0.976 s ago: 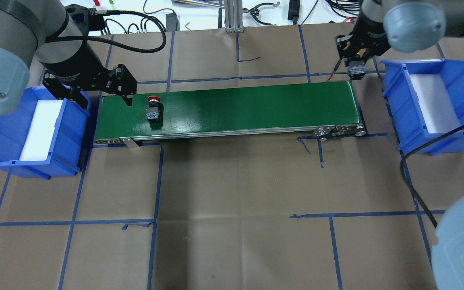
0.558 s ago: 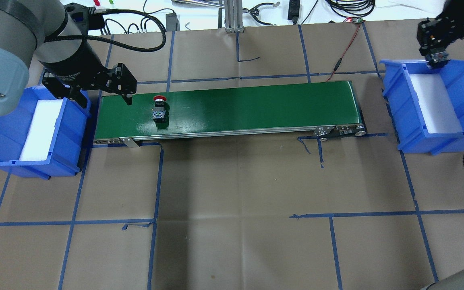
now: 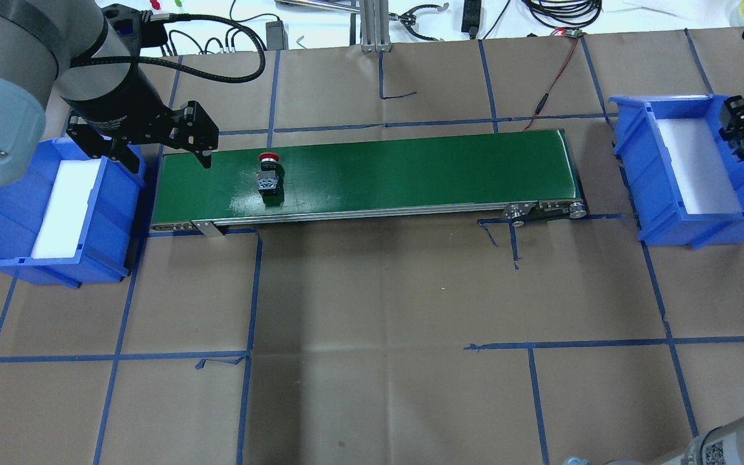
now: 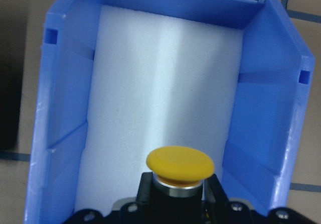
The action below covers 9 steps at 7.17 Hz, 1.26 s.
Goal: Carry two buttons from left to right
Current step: 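Carry the yellow button with the right gripper into the empty blue bin, then release the yellow button in the bin and raise the right gripper over the belt end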
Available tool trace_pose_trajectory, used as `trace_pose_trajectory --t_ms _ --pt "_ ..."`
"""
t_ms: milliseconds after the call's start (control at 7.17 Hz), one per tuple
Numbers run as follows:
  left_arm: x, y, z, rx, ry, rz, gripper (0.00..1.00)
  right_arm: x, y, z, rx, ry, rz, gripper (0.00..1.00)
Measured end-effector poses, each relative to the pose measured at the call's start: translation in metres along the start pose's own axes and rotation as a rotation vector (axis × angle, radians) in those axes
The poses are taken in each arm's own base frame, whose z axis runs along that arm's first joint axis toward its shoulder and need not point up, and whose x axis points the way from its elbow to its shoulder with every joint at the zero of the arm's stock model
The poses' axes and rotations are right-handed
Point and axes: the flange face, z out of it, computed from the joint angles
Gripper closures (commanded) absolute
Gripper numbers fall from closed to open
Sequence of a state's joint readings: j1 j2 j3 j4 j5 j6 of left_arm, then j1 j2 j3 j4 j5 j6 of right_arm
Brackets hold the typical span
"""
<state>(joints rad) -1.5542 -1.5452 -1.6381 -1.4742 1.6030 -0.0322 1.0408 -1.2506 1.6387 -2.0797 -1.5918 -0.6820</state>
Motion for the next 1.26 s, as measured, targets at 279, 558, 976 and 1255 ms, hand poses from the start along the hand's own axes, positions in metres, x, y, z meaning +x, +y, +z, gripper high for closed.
trace_pose_trajectory --t_ms 279,558,976,1255 --pt "0.0 0.0 0.0 -0.001 0.0 0.001 0.0 -0.007 0.014 0.043 0.001 0.002 -0.007 0.97" --pt "0.0 0.0 0.0 0.0 0.0 0.001 0.0 -0.01 0.018 0.077 -0.017 -0.011 -0.01 0.97" --pt "0.0 0.0 0.0 0.0 0.0 0.0 0.0 -0.014 0.023 0.108 -0.06 -0.039 0.037 0.96" --pt "0.0 0.0 0.0 0.001 -0.001 0.001 0.0 -0.019 0.027 0.115 -0.077 -0.046 0.075 0.77"
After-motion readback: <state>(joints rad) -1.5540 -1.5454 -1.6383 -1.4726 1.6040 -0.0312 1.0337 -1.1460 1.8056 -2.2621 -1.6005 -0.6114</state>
